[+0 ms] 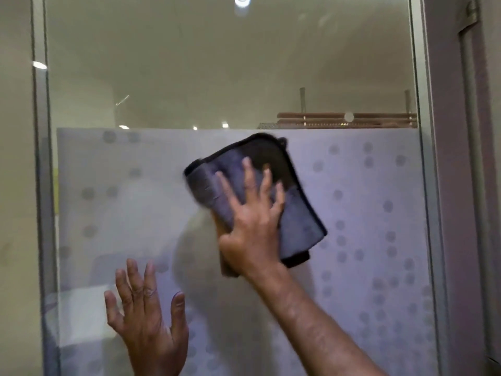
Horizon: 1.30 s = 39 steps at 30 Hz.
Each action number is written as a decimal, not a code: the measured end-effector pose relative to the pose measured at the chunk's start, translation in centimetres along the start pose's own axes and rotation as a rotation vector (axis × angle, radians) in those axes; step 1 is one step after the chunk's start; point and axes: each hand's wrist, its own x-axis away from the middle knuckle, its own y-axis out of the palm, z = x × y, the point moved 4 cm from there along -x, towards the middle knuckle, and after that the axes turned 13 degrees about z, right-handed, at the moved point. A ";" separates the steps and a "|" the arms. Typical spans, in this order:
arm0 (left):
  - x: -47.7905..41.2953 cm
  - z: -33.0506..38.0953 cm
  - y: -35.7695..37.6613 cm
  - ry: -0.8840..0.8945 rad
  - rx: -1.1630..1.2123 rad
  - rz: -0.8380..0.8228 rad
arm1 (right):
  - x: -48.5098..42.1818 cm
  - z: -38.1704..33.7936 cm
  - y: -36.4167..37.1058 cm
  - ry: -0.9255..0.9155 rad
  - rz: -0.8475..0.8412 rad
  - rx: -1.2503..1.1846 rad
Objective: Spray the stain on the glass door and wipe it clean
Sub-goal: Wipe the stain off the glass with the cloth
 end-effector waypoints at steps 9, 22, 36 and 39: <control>0.3 -0.2 -0.3 -0.322 0.389 0.174 | 17.5 -5.0 0.4 -0.248 -0.099 -0.117; 0.3 0.2 0.6 -0.012 -0.082 0.027 | 18.0 16.1 -7.5 0.666 0.195 0.080; 0.3 0.1 0.9 -0.019 -0.096 0.019 | -0.9 9.7 -2.5 0.236 0.206 0.089; 0.3 -0.1 0.5 -0.020 -0.015 0.045 | 0.5 4.4 -0.9 0.105 0.108 0.035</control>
